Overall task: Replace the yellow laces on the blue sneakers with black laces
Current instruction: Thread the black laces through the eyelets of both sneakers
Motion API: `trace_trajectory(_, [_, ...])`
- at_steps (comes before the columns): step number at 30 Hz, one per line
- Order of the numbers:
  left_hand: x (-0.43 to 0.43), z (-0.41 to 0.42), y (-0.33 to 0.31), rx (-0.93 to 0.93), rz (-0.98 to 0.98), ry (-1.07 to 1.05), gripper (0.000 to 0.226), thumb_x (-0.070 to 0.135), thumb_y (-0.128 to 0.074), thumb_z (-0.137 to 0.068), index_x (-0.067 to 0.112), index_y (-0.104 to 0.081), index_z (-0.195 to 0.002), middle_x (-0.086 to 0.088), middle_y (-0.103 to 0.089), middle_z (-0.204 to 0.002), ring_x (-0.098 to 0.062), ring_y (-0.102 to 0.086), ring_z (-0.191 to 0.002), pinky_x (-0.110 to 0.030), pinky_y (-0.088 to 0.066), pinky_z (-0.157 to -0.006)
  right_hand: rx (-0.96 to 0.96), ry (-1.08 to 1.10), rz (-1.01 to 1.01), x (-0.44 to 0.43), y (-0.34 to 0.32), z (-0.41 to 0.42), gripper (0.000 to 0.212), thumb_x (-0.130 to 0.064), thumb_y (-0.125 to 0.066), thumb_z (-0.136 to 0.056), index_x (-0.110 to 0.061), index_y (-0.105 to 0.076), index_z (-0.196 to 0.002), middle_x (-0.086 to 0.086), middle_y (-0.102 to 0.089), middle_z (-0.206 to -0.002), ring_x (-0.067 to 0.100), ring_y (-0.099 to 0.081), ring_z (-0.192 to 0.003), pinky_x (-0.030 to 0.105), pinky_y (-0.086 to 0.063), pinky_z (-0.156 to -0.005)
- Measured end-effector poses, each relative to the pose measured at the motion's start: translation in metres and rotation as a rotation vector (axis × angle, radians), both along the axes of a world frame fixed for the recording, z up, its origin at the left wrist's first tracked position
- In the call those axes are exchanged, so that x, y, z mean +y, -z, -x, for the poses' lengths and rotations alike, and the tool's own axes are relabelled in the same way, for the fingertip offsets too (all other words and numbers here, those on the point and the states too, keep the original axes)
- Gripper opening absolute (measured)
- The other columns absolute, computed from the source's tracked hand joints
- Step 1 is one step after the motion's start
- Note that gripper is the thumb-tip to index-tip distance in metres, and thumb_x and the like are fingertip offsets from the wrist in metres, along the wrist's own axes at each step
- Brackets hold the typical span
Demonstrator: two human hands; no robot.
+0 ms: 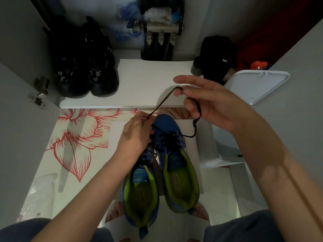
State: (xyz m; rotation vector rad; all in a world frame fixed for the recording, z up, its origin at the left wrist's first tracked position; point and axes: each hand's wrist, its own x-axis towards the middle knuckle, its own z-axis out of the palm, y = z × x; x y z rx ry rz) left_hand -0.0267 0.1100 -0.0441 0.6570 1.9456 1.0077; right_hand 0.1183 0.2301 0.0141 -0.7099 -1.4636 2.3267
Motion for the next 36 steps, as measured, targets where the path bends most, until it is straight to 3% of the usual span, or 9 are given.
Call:
trace_trajectory(6, [0.0, 0.0, -0.015, 0.247, -0.128, 0.054, 0.024, 0.006, -0.048, -0.094, 0.02, -0.058, -0.112, 0.0, -0.061, -0.111, -0.016, -0.062, -0.092, -0.032, -0.054, -0.084, -0.009, 0.024, -0.004, -0.006, 0.007, 0.009, 0.028, 0.003, -0.044, -0.093, -0.008, -0.058, -0.114, 0.004, -0.068, -0.095, 0.007, -0.063, -0.065, 0.015, -0.045, -0.044])
trace_trajectory(9, [0.002, -0.008, -0.027, -0.056, -0.19, 0.019, 0.016, 0.014, -0.042, -0.099, 0.014, -0.058, -0.103, -0.002, -0.065, -0.093, -0.011, -0.062, -0.075, -0.019, -0.053, -0.065, 0.012, 0.115, 0.063, -0.008, 0.01, 0.015, 0.028, 0.004, -0.042, -0.094, -0.009, -0.06, -0.11, 0.003, -0.068, -0.089, 0.005, -0.063, -0.064, 0.013, -0.042, -0.043])
trace_trajectory(12, [0.003, -0.013, -0.033, -0.34, -0.083, 0.163, 0.027, 0.022, -0.037, -0.102, 0.014, -0.062, -0.108, -0.004, -0.068, -0.11, -0.014, -0.065, -0.097, -0.026, -0.052, -0.083, 0.033, 0.205, 0.149, -0.01, 0.012, 0.02, 0.028, 0.005, -0.041, -0.094, -0.008, -0.06, -0.109, 0.003, -0.066, -0.086, 0.004, -0.062, -0.063, 0.011, -0.04, -0.042])
trace_trajectory(17, [0.001, -0.016, -0.035, -0.376, -0.053, 0.39, 0.037, 0.03, -0.034, -0.101, 0.015, -0.057, -0.125, 0.001, -0.066, -0.121, -0.009, -0.059, -0.114, -0.024, -0.042, -0.101, 0.12, 0.331, 0.3, -0.012, 0.013, 0.026, 0.028, 0.006, -0.036, -0.095, -0.006, -0.058, -0.107, 0.005, -0.06, -0.089, 0.004, -0.063, -0.063, 0.01, -0.042, -0.044])
trace_trajectory(24, [-0.002, -0.02, -0.034, -0.228, -0.115, 0.41, 0.022, 0.017, -0.057, -0.092, 0.001, -0.066, -0.104, 0.006, -0.07, -0.09, 0.004, -0.063, -0.084, -0.007, -0.047, -0.075, 0.234, 0.366, 0.435, -0.02, 0.013, 0.038, 0.027, 0.008, -0.033, -0.096, -0.003, -0.057, -0.104, 0.009, -0.058, -0.087, 0.008, -0.064, -0.063, 0.013, -0.051, -0.052])
trace_trajectory(27, [-0.002, -0.012, -0.031, -0.279, -0.093, 0.284, 0.017, 0.019, -0.051, -0.096, 0.011, -0.066, -0.094, 0.004, -0.072, -0.081, -0.007, -0.068, -0.084, -0.025, -0.051, -0.085, 0.127, 0.385, 0.254, -0.016, 0.016, 0.033, 0.025, 0.01, -0.035, -0.096, -0.001, -0.057, -0.103, 0.01, -0.057, -0.085, 0.01, -0.065, -0.062, 0.019, -0.054, -0.058])
trace_trajectory(29, [-0.001, -0.006, -0.028, -0.235, -0.108, 0.187, 0.018, 0.015, -0.049, -0.097, 0.01, -0.064, -0.09, 0.0, -0.066, -0.061, -0.013, -0.067, -0.063, -0.032, -0.055, -0.075, -0.033, 0.387, 0.068, -0.013, 0.02, 0.028, 0.023, 0.012, -0.037, -0.094, 0.001, -0.056, -0.101, 0.012, -0.056, -0.083, 0.013, -0.066, -0.061, 0.024, -0.058, -0.061])
trace_trajectory(32, [-0.003, -0.003, -0.022, -0.059, -0.096, 0.156, 0.02, 0.016, -0.047, -0.098, 0.011, -0.065, -0.091, 0.003, -0.051, -0.054, -0.004, -0.048, -0.04, -0.018, -0.045, -0.046, -0.327, 0.328, -0.225, -0.01, 0.027, 0.019, 0.021, 0.012, -0.041, -0.092, 0.001, -0.058, -0.099, 0.015, -0.057, -0.085, 0.019, -0.066, -0.067, 0.028, -0.06, -0.062])
trace_trajectory(36, [-0.005, 0.001, -0.016, 0.189, -0.115, 0.19, 0.017, 0.023, -0.048, -0.097, 0.022, -0.064, -0.094, 0.008, -0.057, -0.059, 0.0, -0.045, -0.044, -0.01, -0.033, -0.045, -0.674, 0.172, -0.604, -0.006, 0.036, 0.008, 0.02, 0.008, -0.045, -0.092, -0.005, -0.06, -0.095, 0.013, -0.063, -0.09, 0.023, -0.066, -0.069, 0.031, -0.058, -0.063])
